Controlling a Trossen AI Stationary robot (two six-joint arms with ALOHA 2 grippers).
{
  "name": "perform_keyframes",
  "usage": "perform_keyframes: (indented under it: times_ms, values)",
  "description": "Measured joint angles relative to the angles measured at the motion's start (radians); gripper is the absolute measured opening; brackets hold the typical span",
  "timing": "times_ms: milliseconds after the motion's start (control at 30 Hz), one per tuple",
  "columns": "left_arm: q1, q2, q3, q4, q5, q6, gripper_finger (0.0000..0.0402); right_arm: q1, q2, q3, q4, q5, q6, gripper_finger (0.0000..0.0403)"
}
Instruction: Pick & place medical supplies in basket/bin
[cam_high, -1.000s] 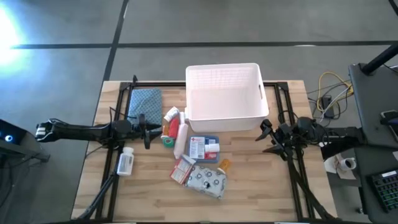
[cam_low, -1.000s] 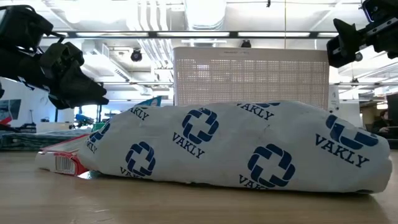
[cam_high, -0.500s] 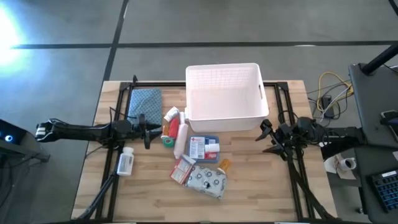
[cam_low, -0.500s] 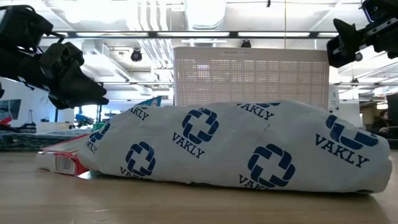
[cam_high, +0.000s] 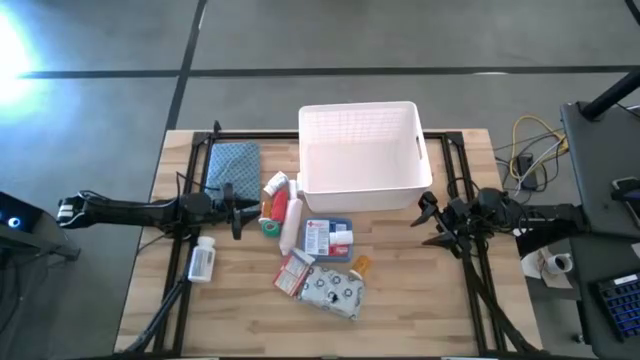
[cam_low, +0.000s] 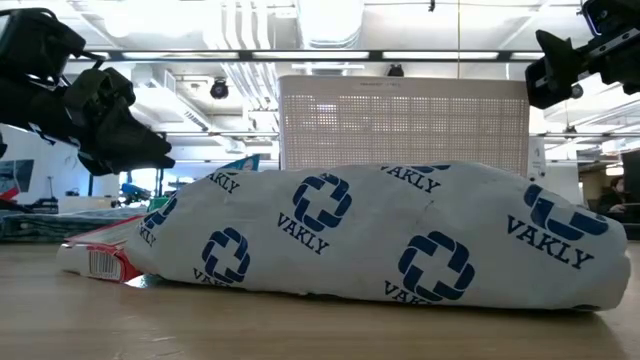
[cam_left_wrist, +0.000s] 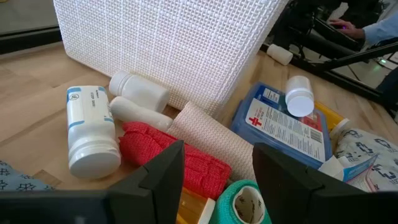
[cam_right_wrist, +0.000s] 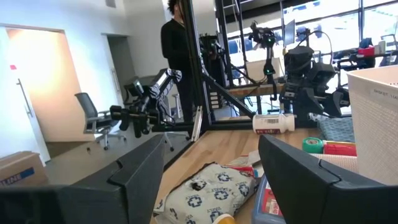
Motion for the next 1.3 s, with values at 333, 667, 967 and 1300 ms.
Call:
perform_keyframes:
  times_ms: [333, 667, 967, 1300]
  values:
    - [0.0, 0.0, 0.0, 0.0, 0.0, 0.0, 0.0171, 0.0, 0.0, 0.0, 0.0, -0.003, 0.0, 0.0255]
    - [0.0, 0.0, 0.0, 0.0, 0.0, 0.0, 0.0171, 0.0, 0.0, 0.0, 0.0, -0.003, 0.0, 0.0251]
    - [0.0, 0.0, 0.0, 0.0, 0.0, 0.0, 0.0171, 0.0, 0.0, 0.0, 0.0, -0.002, 0.0, 0.0254]
    - [0.0, 0.0, 0.0, 0.0, 0.0, 0.0, 0.0171, 0.0, 0.0, 0.0, 0.0, -0.002, 0.0, 0.0251]
